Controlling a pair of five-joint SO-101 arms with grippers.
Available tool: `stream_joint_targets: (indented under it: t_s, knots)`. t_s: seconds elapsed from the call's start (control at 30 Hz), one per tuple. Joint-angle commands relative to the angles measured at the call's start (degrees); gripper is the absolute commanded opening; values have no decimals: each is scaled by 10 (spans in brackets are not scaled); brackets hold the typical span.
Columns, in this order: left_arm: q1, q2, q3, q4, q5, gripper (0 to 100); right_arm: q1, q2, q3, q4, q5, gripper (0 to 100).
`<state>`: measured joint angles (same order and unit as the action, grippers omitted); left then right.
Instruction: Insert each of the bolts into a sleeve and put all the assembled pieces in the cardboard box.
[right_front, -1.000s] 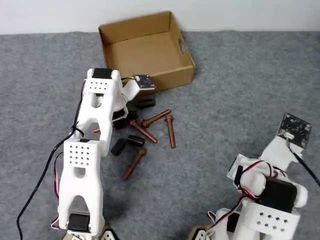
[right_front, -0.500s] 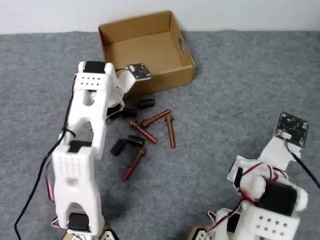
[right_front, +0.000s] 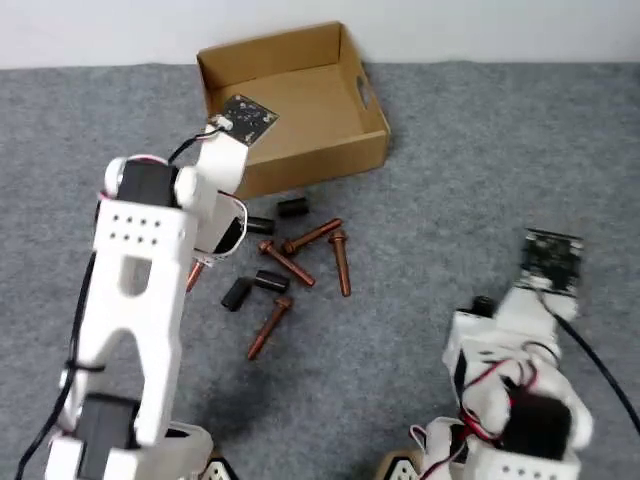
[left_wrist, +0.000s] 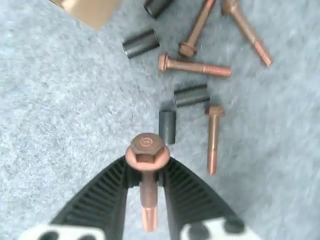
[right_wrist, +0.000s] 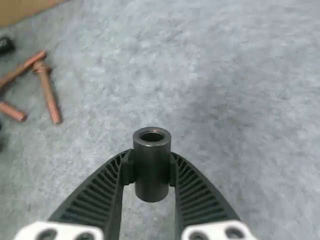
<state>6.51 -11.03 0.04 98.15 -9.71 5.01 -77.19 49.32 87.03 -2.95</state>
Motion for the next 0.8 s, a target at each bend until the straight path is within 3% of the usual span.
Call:
stream_joint_targets:
  t_s: [0.0,0.27,0.5,0.77]
  knots:
    - [10,-81,20,-47,91,4,-69,-8,8,-58,-40,8]
    - [70,-245,151,-153,251,4,-240,-8,45,-155,-85,8]
    - [92,-422,275,-266,392,4,-355,-9,49,-174,-84,8]
    - [93,-651,415,-421,437,5,-473,-10,39,-175,-83,8]
